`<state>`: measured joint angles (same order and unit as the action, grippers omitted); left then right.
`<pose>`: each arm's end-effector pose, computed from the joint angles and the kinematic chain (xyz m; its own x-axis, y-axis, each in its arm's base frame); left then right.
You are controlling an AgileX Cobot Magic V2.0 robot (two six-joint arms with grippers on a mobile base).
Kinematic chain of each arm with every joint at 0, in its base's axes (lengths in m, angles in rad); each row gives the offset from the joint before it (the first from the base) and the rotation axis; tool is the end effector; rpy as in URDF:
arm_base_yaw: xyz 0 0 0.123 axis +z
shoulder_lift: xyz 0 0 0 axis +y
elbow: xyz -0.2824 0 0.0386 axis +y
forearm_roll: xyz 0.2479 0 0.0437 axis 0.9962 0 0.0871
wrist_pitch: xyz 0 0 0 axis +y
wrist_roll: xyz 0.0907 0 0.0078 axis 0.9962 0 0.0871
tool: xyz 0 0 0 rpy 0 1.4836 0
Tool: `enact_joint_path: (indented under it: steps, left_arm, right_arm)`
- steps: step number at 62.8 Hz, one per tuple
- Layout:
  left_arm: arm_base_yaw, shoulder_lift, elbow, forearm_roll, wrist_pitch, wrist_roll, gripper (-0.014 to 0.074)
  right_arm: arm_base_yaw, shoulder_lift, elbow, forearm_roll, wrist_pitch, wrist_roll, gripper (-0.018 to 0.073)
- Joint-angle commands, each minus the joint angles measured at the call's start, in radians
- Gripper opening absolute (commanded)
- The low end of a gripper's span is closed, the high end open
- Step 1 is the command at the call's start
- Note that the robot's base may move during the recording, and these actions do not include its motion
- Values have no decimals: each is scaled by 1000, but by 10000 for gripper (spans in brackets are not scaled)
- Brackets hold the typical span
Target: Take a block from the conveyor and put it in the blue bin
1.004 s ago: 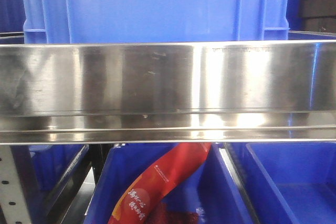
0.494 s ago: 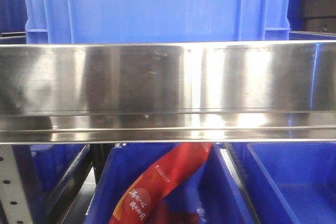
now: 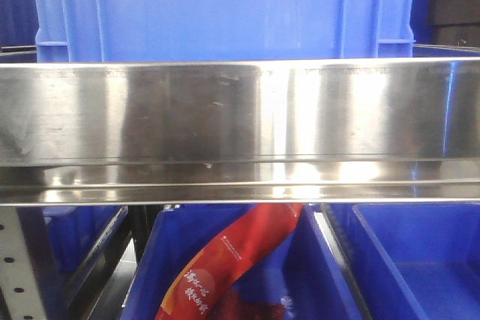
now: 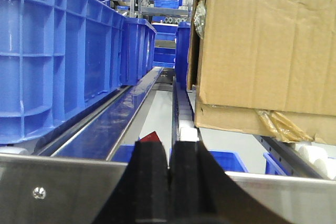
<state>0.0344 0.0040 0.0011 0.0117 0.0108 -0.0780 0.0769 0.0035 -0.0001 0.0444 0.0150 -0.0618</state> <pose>0.0567 0.0020 0.2115 0.0733 -0.0638 -0.9953 -0.0297 0.9974 -0.0661 0.0564 0.0044 0.2116 0.0699 -0.0121 -0.9975 -0.0763 0.9969 -0.0174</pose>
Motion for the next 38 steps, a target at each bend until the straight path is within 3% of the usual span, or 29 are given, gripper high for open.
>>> enact_joint_path:
  steps: [1, 38]
  left_arm:
    - [0, -4, -1, 4, -11, -9, -111]
    - [0, -4, -1, 4, -11, -9, -111]
  right_arm:
    - [-3, -3, 0, -6, -23, -5, -162]
    - [-3, -3, 0, -6, -23, -5, -162]
